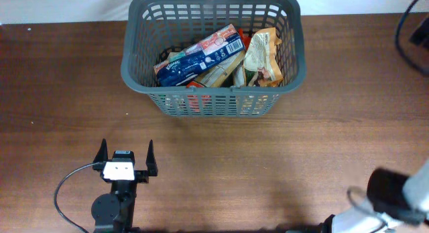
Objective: Pack container
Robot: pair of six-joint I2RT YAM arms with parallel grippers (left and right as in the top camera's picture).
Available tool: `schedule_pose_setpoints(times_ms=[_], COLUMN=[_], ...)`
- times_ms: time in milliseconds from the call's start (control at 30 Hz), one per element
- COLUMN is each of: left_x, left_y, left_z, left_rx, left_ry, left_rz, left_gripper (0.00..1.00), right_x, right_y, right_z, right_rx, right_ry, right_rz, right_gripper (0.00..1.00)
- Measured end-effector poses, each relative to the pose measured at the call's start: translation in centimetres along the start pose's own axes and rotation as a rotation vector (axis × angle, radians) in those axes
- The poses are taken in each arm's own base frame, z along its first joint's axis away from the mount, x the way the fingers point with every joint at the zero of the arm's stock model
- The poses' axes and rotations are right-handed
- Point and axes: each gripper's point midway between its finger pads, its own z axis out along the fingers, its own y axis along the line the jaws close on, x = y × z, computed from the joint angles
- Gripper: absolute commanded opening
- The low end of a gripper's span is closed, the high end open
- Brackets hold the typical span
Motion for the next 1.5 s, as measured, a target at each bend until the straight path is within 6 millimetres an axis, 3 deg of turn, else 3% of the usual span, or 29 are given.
schedule_pose_setpoints(times_ms=[167, 233, 267, 400, 533, 667, 867, 1133, 1300, 1500], left_x=[0.0, 0.0, 0.0, 0.0, 0.0, 0.0, 0.0, 0.0, 0.0, 0.0], left_y=[0.0, 0.0, 0.0, 0.0, 0.0, 0.0, 0.0, 0.0, 0.0, 0.0], left_z=[0.0, 0.0, 0.0, 0.0, 0.0, 0.0, 0.0, 0.0, 0.0, 0.0], left_rx=[0.000, 0.000, 0.000, 0.000, 0.000, 0.000, 0.000, 0.000, 0.000, 0.000], left_ry=[0.000, 0.000, 0.000, 0.000, 0.000, 0.000, 0.000, 0.000, 0.000, 0.000], left_rz=[0.000, 0.000, 0.000, 0.000, 0.000, 0.000, 0.000, 0.000, 0.000, 0.000], left_gripper=[0.99, 0.99, 0.99, 0.99, 0.99, 0.99, 0.99, 0.99, 0.99, 0.99], right_x=[0.3, 0.9, 1.4, 3.6, 6.2, 9.8, 12.4, 13.9, 16.5, 18.9], right_y=[5.2, 7.9, 8.2, 6.9, 5.0, 3.5, 3.5, 4.3, 4.0, 3.5], right_z=[-4.4, -7.0, -7.6, -10.8, -11.7, -10.5, -7.3, -4.1, -1.5, 0.3], right_rx=[-0.184, -0.310, -0.341, -0.437, -0.459, -0.460, -0.485, -0.552, -0.561, -0.558], right_ry=[-0.155, -0.266, -0.292, -0.426, -0.481, -0.482, -0.544, -0.714, -0.739, -0.730], right_rz=[-0.072, -0.093, -0.096, -0.067, -0.049, -0.048, -0.027, 0.034, 0.042, 0.040], right_gripper=[0.99, 0.99, 0.99, 0.99, 0.99, 0.99, 0.99, 0.99, 0.99, 0.99])
